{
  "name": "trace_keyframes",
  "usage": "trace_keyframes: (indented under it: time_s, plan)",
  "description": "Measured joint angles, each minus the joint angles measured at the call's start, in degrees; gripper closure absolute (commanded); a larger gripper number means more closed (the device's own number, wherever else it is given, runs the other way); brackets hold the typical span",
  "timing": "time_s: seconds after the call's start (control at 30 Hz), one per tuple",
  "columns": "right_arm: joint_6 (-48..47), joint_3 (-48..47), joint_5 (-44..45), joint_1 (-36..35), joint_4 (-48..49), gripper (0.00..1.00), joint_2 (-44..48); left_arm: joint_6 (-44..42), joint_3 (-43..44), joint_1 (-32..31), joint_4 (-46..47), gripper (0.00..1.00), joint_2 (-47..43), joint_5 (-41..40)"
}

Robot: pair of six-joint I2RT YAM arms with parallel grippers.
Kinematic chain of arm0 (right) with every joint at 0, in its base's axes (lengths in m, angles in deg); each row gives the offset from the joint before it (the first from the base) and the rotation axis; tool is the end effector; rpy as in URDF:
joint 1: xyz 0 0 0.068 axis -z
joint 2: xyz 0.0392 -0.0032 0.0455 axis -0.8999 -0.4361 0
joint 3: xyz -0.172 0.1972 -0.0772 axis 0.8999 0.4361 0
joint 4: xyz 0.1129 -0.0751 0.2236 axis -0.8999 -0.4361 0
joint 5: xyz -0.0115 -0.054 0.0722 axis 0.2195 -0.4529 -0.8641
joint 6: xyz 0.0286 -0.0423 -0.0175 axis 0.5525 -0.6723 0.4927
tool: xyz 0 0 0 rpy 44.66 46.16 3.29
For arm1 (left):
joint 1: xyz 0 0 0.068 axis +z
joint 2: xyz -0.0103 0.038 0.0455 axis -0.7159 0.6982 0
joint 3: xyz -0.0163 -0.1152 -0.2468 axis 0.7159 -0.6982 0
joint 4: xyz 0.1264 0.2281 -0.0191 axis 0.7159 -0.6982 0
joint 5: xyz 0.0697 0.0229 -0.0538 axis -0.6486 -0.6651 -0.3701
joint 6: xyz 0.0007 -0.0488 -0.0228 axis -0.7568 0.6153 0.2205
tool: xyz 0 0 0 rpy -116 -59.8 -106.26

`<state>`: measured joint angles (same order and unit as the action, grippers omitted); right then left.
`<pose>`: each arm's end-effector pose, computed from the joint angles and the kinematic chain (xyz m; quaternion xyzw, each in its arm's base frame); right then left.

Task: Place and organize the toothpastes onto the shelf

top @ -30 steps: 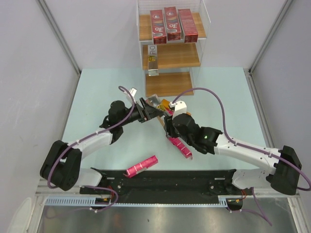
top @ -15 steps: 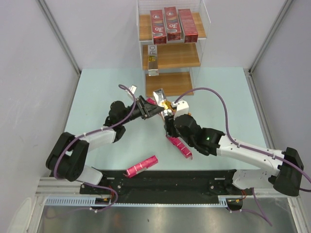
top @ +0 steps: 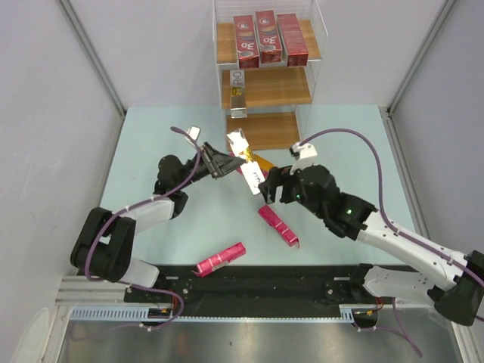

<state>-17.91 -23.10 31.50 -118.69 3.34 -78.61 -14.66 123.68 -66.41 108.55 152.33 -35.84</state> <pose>0.1516 0.1923 0.3358 -0.1305 0.8117 0.2340 0.5189 0.2717 -0.1273 0.2587 -0.0041 0.6506 -0.6709 0.3557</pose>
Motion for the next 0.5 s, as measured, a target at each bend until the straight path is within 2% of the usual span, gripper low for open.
trace_keyframes:
  time_s: [0.23, 0.33, 0.5]
  plan:
    - [4.7, 1.6, -26.5, 16.2, 7.5, 0.09, 3.1, -1.7, 0.8, 1.0, -6.2, 0.6, -4.4, 1.6]
    - [6.8, 2.6, -36.0, 19.3, 11.3, 0.1, 2.4, -2.4, 1.8, 1.0, -8.0, 0.61, -6.3, 2.1]
    - [9.6, 4.0, -48.2, 19.7, 17.4, 0.14, -0.2, -2.6, 3.4, 1.0, -9.3, 0.61, -8.3, 2.4]
